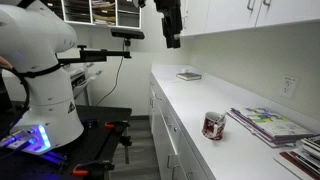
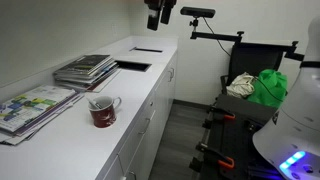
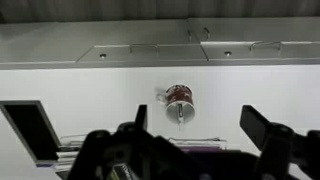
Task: Move the object from the red mug and put it on the table
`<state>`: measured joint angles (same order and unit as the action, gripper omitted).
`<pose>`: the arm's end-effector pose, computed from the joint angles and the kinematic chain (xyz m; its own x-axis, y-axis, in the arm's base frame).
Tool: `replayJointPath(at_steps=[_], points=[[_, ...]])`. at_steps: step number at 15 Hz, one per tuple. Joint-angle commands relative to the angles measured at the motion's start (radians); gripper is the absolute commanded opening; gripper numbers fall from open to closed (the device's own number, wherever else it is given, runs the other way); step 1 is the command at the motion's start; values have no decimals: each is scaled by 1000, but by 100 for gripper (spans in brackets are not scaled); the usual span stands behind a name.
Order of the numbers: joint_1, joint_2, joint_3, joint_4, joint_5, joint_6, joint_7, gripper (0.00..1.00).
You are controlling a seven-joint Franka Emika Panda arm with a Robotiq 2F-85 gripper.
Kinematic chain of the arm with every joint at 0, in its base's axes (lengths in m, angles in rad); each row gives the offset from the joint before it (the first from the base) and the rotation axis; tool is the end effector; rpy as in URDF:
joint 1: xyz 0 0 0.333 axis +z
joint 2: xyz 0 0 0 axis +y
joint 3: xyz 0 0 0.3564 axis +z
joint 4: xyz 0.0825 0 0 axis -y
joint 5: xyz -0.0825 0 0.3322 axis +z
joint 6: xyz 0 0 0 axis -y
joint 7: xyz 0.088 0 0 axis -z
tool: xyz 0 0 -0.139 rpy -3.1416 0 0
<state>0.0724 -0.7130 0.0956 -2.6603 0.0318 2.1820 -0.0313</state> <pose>0.2821 0.0534 0.4953 0.9588 0.1675 0.2296 0.1627 -0.9859 0.0401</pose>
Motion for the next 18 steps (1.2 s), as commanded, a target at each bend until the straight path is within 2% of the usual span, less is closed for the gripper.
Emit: replayJointPath(at_steps=[1, 17, 18], points=[[10, 1, -9, 1, -8, -2, 7, 100], [10, 1, -9, 1, -8, -2, 7, 100], [2, 30, 0, 4, -14, 25, 22, 100]])
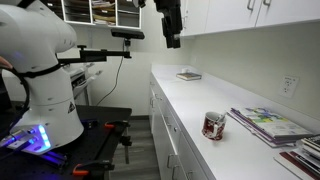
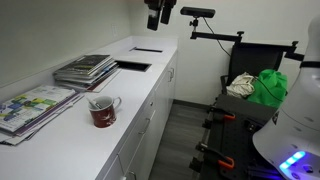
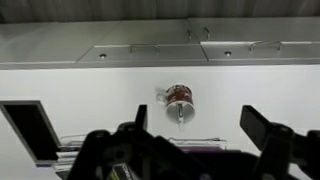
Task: Move the object from the red mug and put it on the table
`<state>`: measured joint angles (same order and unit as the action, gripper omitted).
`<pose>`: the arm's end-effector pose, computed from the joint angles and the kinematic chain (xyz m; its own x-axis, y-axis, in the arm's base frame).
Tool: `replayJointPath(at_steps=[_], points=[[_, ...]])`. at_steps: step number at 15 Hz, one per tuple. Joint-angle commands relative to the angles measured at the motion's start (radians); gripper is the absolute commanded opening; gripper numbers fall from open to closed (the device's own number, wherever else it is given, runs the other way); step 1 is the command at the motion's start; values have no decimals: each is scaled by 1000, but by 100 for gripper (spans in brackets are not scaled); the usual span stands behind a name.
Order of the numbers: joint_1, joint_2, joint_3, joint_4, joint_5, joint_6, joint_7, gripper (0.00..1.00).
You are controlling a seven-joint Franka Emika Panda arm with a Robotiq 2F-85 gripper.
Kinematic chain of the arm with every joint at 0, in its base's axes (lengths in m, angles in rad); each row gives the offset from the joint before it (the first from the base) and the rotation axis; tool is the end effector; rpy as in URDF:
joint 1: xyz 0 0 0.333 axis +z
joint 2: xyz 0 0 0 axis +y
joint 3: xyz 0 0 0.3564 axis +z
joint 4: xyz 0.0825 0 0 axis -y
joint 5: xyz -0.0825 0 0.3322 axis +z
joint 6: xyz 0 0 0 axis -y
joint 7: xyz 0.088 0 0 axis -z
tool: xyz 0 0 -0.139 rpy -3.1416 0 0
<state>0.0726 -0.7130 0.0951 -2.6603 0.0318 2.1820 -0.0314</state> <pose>0.2821 0.0533 0.4954 0.9588 0.1674 0.2297 0.1626 -0.9859 0.0398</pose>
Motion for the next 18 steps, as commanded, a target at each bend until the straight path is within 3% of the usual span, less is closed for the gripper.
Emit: replayJointPath(at_steps=[1, 5, 7, 12, 15, 18], points=[[2, 54, 4, 9, -8, 35, 31, 100], [-25, 241, 45, 58, -13, 91, 160, 100], [-44, 353, 78, 97, -23, 129, 286, 100], [-21, 626, 82, 198, -123, 329, 255, 100], [-10, 793, 49, 304, -185, 385, 221, 100], [-1, 942, 19, 428, -165, 400, 151, 100]])
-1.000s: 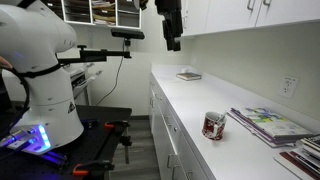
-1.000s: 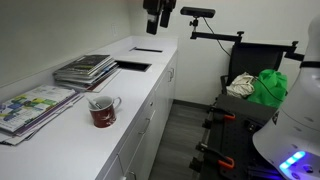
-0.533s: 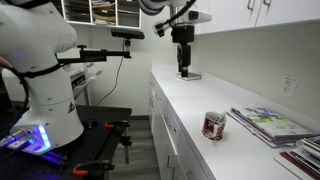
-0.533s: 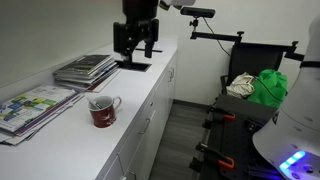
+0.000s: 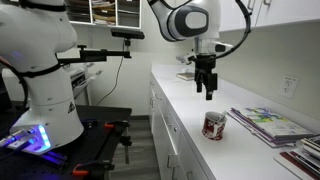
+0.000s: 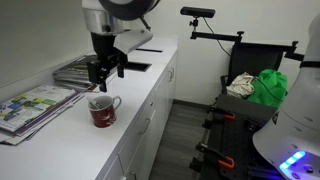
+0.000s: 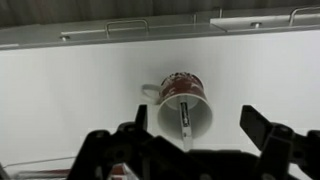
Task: Move the object from the red mug and put it on the table
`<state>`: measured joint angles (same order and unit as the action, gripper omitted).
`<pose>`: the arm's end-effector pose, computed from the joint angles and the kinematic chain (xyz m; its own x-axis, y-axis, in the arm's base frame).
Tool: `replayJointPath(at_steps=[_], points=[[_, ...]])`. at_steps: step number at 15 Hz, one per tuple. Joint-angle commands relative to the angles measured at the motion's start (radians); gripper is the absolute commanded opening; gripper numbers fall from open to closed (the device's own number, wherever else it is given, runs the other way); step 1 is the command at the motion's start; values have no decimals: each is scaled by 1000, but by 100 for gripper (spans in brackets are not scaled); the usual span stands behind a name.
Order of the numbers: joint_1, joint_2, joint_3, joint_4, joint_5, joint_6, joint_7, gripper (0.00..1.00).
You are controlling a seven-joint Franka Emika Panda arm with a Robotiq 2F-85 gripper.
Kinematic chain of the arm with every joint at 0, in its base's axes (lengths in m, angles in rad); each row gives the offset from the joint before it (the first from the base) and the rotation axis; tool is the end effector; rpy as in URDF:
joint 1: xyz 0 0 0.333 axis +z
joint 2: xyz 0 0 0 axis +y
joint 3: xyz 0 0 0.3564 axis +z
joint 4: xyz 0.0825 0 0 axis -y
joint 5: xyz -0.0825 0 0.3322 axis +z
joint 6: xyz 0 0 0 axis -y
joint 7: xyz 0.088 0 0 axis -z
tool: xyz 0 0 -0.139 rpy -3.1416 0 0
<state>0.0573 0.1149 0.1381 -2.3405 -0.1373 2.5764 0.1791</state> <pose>0.4918 0.0967 0.3460 0.9833 0.1277 0.1293 0.1223 -0.9913 0.0489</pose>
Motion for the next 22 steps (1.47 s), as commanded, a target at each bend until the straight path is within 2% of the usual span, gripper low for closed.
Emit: replayJointPath(at_steps=[1, 2, 5, 9, 11, 14, 17, 21, 22], points=[[16, 160, -28, 149, 14, 2, -84, 99], [16, 203, -30, 187, 25, 0, -100, 80], [20, 301, -29, 277, 43, -13, -122, 60], [26, 383, -31, 353, 52, -33, -127, 29], [27, 408, -31, 375, 56, -40, -126, 23], [28, 431, -32, 390, 64, -40, -124, 7], [34, 428, -38, 388, 56, -34, -121, 0], [40, 422, -45, 377, 50, -30, -116, 0], [42, 420, -46, 374, 49, -28, -114, 26]])
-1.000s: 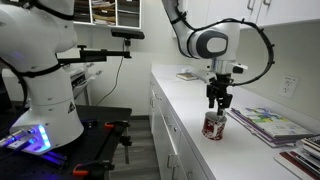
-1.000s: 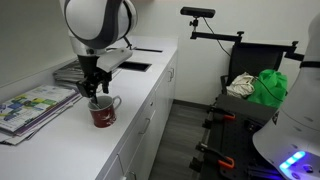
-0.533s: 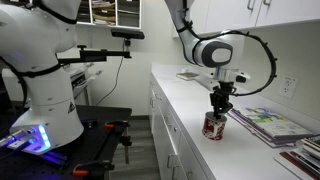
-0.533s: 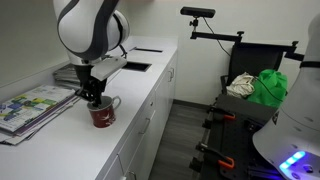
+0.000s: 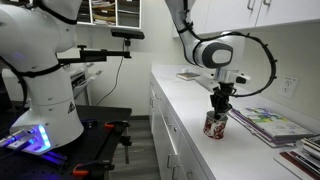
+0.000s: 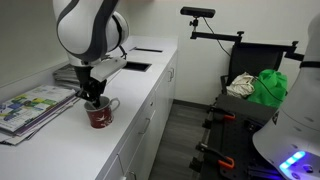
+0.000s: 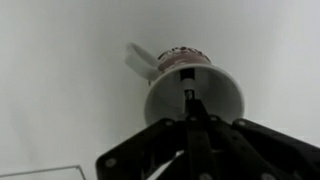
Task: Move the object from the red mug and put it on the table
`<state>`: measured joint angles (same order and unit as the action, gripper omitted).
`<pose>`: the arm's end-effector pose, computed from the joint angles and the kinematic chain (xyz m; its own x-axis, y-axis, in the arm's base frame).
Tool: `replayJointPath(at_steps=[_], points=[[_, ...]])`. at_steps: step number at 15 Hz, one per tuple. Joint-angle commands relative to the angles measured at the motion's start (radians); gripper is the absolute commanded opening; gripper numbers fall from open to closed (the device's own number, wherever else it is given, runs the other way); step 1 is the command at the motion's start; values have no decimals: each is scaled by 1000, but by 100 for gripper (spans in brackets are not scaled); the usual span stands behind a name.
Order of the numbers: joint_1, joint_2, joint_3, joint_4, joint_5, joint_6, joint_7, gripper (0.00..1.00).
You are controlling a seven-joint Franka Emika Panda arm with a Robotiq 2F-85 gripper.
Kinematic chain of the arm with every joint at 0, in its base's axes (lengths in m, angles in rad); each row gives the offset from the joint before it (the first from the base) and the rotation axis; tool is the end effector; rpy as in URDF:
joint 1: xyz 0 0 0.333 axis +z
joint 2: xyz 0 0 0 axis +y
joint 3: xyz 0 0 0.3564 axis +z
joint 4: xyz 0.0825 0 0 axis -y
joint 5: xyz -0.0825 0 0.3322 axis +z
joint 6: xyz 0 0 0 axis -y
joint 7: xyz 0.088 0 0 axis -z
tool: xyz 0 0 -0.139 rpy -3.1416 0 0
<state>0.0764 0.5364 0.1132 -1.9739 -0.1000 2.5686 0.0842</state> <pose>0.6018 0.1106 0.2459 0.9836 0.1689 0.0632 0.1695 -0.9855 -0.0037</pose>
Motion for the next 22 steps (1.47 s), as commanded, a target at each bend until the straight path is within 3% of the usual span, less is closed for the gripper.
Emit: replayJointPath(at_steps=[1, 8, 10, 11, 13, 18, 22], points=[[25, -1, -23, 8, 11, -19, -16, 27], [23, 16, -19, 18, 24, -20, -18, 78], [20, 25, -18, 24, 28, -20, -21, 72], [20, 29, -18, 27, 30, -19, -19, 64], [24, 33, -22, 30, 30, -13, -9, 38], [24, 48, -24, 44, 32, -12, -8, 2], [25, 48, -25, 44, 30, -11, -8, 5]])
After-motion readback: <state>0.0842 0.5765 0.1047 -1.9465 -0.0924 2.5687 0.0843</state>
